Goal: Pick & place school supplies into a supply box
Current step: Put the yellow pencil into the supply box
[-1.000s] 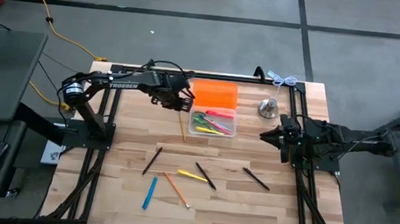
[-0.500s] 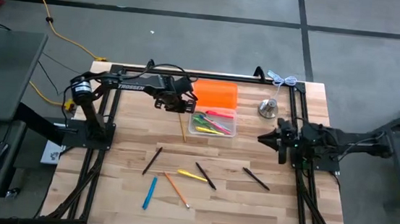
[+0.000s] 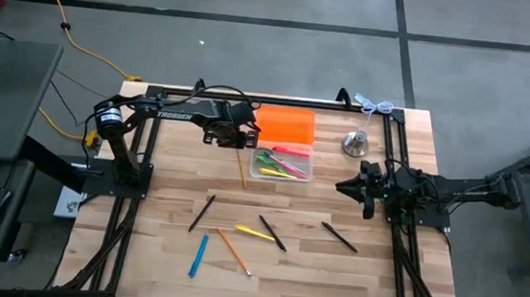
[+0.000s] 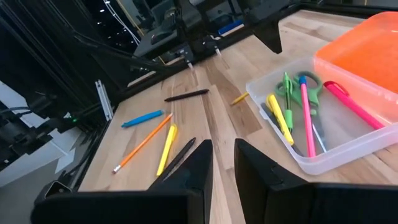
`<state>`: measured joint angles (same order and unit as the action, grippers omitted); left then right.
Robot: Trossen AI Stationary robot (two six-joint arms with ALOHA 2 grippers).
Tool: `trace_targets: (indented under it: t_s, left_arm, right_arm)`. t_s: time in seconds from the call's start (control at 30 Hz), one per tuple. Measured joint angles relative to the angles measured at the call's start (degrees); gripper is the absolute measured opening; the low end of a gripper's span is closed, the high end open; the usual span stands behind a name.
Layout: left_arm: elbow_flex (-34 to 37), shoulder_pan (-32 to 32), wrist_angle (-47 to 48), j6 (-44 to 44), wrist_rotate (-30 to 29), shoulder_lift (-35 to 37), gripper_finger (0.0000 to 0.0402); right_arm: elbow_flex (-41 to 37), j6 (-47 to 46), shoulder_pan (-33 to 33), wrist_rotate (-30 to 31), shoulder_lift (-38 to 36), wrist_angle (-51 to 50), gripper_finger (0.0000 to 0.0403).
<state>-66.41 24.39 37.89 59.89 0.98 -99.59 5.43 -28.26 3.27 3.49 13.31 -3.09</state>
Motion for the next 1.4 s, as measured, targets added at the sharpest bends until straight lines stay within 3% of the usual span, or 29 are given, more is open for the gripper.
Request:
trace_targets:
  t_s: [1.07,1.4]
  left_arm:
    - [0.0,0.0,-1.7,3.5,0.2,-8.2,0.0137]
    - [0.1,0.0,0.1,0.1,-0.5,-8.3,0.0063]
  right_arm:
    - [0.0,0.2,0.0,2.3,0.2,-0.9,0.0043]
    - [0.0,0.2,0.0,2.4,0.2,-0.9,0.0043]
